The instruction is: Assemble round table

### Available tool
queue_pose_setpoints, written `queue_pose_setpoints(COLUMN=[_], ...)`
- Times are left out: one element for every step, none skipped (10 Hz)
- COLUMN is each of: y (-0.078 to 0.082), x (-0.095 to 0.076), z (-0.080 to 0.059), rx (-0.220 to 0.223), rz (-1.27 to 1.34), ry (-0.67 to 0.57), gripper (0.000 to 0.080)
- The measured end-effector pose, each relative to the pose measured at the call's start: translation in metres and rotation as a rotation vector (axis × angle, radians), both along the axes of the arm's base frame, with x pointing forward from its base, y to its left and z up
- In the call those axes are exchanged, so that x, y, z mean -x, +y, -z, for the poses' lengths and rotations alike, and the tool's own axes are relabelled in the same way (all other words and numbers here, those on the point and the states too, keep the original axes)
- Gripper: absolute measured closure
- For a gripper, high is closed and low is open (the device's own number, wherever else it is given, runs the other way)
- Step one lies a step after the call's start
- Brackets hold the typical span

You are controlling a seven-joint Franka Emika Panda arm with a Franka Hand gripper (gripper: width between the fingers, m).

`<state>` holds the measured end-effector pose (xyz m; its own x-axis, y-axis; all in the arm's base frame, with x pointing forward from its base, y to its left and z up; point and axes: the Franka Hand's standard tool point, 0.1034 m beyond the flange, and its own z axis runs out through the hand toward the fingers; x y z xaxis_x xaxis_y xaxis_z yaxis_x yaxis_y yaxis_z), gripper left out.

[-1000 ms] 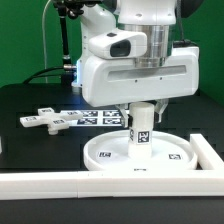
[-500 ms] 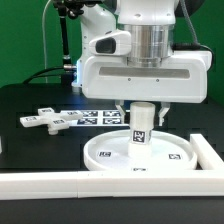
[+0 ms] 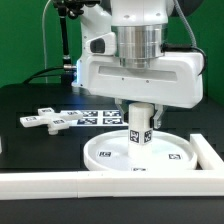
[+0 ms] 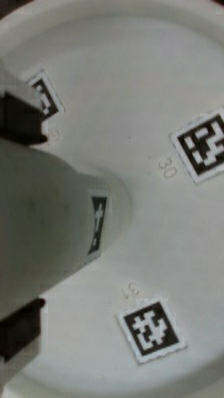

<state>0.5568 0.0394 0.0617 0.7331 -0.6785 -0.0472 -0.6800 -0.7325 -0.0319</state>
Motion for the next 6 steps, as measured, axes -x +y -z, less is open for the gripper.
queue_pose_setpoints(y=[-0.0002, -0.0001, 0.0002, 0.002, 0.0021, 0.0012], x=[0.0003, 0.0004, 0.0006, 0.0006, 0.0004, 0.0007], z=[0.0003, 0.0003, 0.0001, -0.0003, -0.0004, -0.0007], rx=[-0.013, -0.028, -0.041, -0.051, -0.063, -0.078], rz=[0.114, 0.238, 0.348, 0.464, 0.554, 0.621], ry=[-0.002, -0.002, 0.001, 0.012, 0.021, 0.037], gripper=[0.039, 0.039, 0.039, 0.039, 0.039, 0.039])
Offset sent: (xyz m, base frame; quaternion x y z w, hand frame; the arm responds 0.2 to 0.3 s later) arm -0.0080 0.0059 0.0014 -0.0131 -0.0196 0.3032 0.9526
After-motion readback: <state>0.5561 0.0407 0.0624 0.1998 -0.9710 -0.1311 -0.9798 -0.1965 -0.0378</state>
